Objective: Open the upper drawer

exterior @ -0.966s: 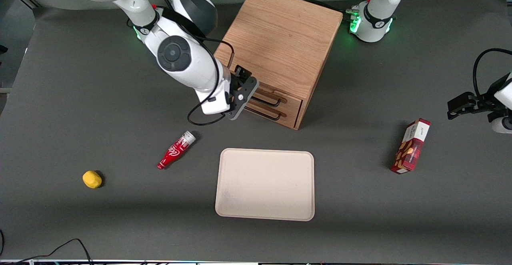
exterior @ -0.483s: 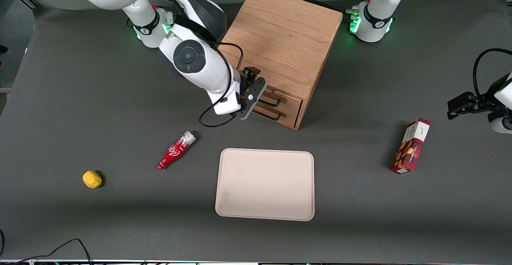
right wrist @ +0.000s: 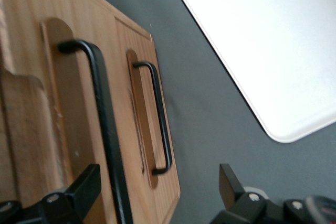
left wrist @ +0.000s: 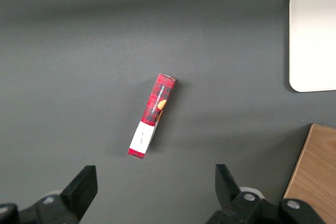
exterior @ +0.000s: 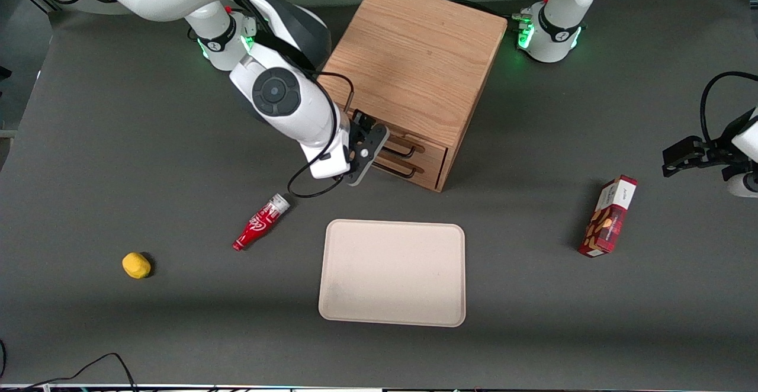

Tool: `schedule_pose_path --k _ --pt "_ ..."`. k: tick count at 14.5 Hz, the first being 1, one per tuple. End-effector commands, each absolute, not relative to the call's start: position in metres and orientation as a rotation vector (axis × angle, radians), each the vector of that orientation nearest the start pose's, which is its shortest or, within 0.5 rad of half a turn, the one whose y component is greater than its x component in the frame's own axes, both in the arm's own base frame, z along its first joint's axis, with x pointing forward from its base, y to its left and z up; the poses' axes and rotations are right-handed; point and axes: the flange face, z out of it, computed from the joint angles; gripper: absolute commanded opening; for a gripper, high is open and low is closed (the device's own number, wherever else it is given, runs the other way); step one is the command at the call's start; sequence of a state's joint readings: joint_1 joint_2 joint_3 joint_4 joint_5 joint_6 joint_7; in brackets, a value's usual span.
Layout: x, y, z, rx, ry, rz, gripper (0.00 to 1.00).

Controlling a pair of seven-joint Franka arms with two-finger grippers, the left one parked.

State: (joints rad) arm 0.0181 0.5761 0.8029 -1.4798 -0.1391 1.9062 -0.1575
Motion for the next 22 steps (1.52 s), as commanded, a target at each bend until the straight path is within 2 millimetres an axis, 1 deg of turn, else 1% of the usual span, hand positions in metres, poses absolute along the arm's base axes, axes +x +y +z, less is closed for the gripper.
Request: schedule_pose_path --k 1,2,3,5,6,7,10,13,17,19,20,22 --pt "0.562 0.415 0.433 -2.503 -1.354 0.124 1.00" --pt "0.567 0.411 0.429 -2.491 -1.349 0.128 1.00" --pt "0.568 0.413 0.423 -2.470 -1.330 0.145 1.00" --pt "0.570 0.415 0.424 -2.443 -1.304 0.144 1.00" --pt "0.569 0.417 0.422 -2.417 -1.311 0.150 1.00" --pt "0.570 0.419 0.415 -2.391 -1.300 0.164 1.00" --pt "0.568 0.426 0.417 -2.330 -1.234 0.157 1.00" --pt "0.571 0.432 0.407 -2.323 -1.217 0.123 1.00" --pt "0.586 0.428 0.377 -2.344 -1.218 0.077 1.00" --pt "0.592 0.426 0.368 -2.362 -1.232 0.060 1.00" --pt "0.595 0.424 0.366 -2.360 -1.249 0.052 1.00" --pt "0.607 0.416 0.370 -2.363 -1.259 0.016 1.00"
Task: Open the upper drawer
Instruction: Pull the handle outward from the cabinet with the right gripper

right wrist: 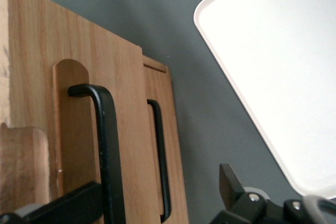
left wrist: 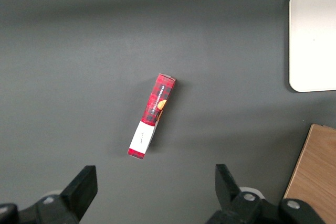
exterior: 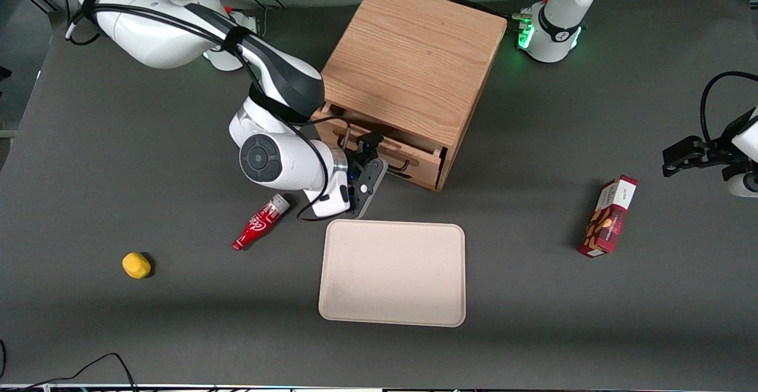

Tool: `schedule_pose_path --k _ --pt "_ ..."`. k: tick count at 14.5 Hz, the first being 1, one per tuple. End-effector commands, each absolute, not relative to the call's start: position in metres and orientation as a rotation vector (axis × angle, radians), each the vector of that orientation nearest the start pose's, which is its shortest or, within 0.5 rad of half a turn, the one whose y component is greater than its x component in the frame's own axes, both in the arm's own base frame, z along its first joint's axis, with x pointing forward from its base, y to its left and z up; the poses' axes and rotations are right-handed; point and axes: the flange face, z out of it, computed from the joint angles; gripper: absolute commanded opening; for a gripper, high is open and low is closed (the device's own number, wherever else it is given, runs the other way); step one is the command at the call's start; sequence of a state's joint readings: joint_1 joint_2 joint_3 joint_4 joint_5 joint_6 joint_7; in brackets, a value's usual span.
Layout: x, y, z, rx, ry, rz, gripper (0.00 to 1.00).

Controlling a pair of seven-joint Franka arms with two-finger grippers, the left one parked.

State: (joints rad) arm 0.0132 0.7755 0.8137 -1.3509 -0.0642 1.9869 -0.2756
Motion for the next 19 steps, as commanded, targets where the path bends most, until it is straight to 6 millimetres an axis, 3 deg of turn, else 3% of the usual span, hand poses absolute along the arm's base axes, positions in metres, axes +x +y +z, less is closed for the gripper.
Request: schedule_pose_path --k 1,10,19 --pt "0.614 0.409 0.369 -2.370 -1.254 0.004 1.00" --pt "0.671 0.346 0.387 -2.472 -1.330 -0.097 1.00" --pt "0.709 0.316 0.388 -2.525 -1.297 -0.225 1.00"
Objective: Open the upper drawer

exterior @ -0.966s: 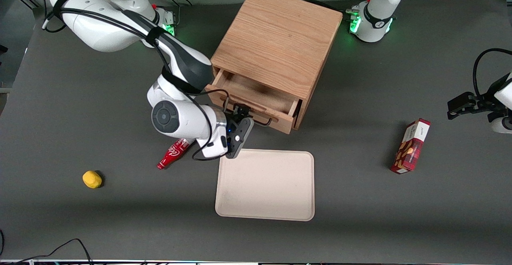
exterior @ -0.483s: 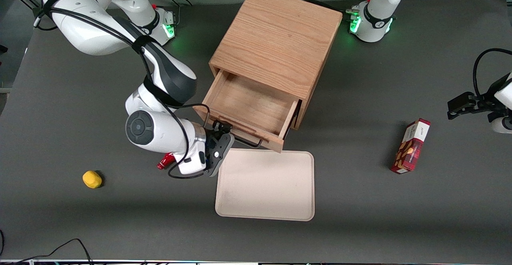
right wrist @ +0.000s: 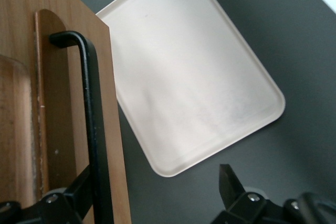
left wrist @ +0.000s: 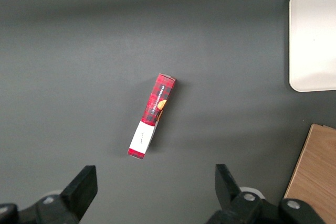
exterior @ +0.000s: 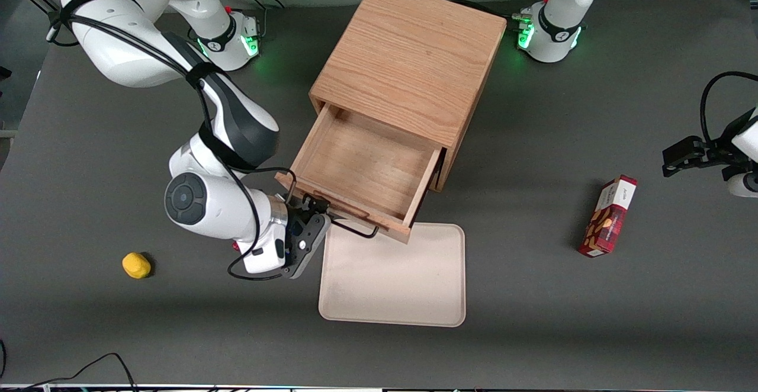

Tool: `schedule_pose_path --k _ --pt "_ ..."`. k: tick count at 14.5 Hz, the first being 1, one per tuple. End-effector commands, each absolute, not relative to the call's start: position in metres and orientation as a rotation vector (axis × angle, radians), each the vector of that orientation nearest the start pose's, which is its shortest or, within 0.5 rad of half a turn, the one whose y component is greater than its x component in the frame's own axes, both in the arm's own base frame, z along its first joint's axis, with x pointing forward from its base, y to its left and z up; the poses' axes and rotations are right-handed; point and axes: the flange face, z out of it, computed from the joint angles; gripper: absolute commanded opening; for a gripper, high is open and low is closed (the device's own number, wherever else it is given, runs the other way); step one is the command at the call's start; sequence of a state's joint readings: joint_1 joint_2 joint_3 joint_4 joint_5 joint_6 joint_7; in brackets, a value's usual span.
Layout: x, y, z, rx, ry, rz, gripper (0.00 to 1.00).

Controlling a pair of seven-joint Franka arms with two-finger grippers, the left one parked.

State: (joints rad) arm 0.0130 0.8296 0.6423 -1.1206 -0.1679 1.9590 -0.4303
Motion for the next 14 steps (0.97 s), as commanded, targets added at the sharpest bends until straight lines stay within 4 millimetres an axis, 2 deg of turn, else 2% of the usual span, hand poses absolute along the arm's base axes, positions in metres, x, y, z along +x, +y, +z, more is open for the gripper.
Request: schedule_pose_path --k 1,5,7,10,12,13,14 --pt "0.712 0.314 0.390 -2.530 -1.286 -0.247 1.00" --pt "0.717 0.308 0.409 -2.531 -1.245 -0.289 1.00" --pt "0.715 0.307 0.425 -2.552 -1.124 -0.287 1.00" --pt "0.703 0.300 0.476 -2.608 -0.912 -0.264 1.00" --pt "0.700 0.261 0.514 -2.673 -0.827 -0.264 1.00" --pt "0.690 0.242 0.528 -2.726 -0.841 -0.205 1.00" --pt "0.683 0.214 0.539 -2.821 -0.815 -0.159 1.00"
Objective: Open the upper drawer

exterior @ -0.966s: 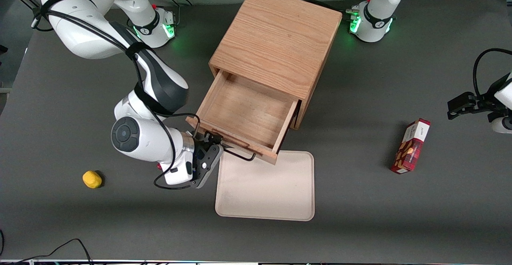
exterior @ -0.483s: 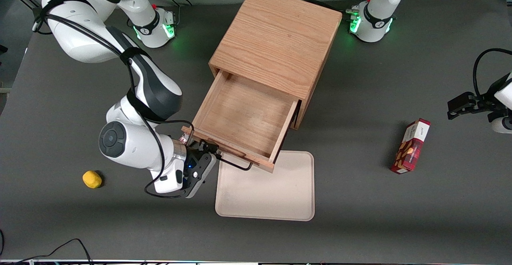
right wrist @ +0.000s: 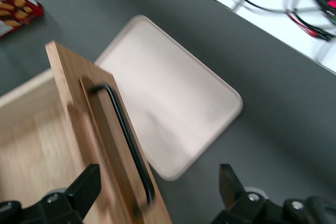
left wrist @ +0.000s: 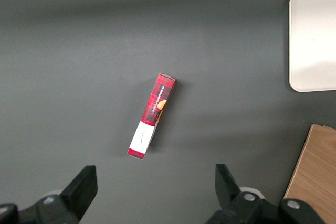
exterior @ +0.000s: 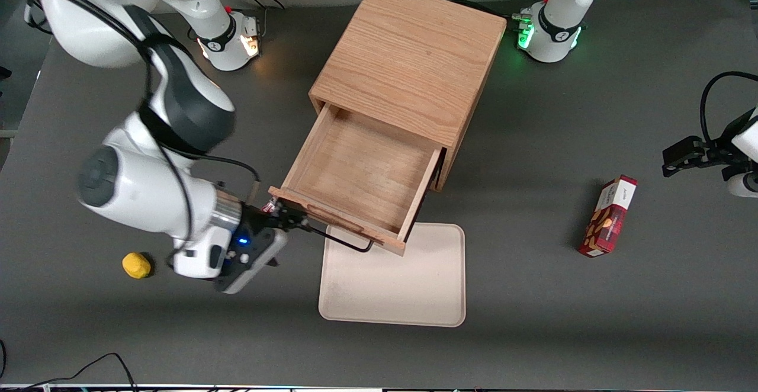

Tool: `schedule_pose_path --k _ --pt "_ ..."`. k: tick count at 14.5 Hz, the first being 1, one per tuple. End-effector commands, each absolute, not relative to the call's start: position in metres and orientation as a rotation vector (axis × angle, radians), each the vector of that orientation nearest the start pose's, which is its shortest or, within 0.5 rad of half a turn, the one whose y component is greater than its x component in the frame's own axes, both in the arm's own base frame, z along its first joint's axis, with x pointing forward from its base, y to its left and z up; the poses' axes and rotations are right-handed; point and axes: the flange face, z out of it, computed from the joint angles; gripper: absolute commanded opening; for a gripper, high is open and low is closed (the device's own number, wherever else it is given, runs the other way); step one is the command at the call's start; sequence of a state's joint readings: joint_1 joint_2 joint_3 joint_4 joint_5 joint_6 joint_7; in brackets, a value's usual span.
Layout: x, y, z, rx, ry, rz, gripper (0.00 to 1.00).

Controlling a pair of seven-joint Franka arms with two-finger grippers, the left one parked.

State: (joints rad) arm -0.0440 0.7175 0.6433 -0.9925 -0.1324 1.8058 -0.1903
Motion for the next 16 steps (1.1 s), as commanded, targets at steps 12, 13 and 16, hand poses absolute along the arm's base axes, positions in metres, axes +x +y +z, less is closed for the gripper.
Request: schedule_pose_path --k 12,13,16 --pt "0.536 -0.064 0.608 -3.187 -0.008 -0.208 1.00" --pt "0.537 -0.071 0.618 -3.125 0.063 -0.230 1.00" --pt "0.545 -0.076 0.612 -3.134 0.114 -0.210 1.00"
